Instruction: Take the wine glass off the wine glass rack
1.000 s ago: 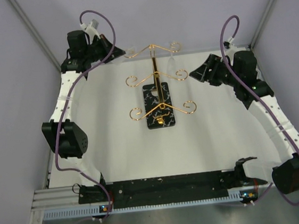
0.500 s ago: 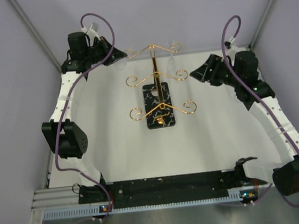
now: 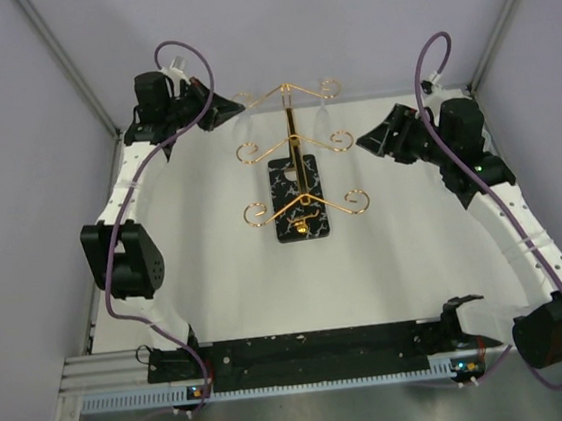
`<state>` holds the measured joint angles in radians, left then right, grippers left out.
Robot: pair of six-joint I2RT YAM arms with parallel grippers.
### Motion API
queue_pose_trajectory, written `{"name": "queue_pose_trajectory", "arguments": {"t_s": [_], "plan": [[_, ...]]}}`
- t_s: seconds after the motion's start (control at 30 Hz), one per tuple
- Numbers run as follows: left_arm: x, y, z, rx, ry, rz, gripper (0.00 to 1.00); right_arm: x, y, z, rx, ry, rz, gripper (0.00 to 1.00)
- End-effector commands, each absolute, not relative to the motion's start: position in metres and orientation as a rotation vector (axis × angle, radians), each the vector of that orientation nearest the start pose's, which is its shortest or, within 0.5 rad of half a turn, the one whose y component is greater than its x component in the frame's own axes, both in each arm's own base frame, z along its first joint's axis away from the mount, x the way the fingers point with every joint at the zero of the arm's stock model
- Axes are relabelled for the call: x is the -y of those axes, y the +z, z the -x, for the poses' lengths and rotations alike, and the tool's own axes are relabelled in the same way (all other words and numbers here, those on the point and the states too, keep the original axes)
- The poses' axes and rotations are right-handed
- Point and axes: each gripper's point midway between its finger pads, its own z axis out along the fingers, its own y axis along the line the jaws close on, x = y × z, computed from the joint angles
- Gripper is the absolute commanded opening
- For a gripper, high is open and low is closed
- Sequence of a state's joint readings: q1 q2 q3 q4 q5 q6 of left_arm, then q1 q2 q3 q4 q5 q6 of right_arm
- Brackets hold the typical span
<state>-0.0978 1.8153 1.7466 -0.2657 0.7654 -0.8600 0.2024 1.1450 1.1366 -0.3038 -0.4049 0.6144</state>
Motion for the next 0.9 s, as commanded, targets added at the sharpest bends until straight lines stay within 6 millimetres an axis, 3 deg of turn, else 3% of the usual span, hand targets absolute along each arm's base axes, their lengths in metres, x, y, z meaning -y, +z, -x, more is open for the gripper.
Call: {"name": "queue_pose_trajectory", "arguments": {"t_s": [0.0,0.57,0.73,0.87], "plan": [[0.197,0.380,-0.471,-1.861,-1.418,0.177,0.00,-0.165,0.331,-0.329,-1.888,0.944,-0.083,0.65],[0.218,0.421,-0.503,-1.617,-1.541,0.226,0.00,-0.167,0.327,-0.329,-1.893,0.953,-0.073,0.65],[0.217,0.444,-0.506,-1.503,-1.563,0.194,0.00,-0.167,0.328,-0.328,-1.890,0.953,-0.072,0.65],[0.227,0.472,-0.497,-1.439,-1.607,0.073,0.00,-0.168,0.332,-0.327,-1.878,0.957,-0.059,0.65]]}}
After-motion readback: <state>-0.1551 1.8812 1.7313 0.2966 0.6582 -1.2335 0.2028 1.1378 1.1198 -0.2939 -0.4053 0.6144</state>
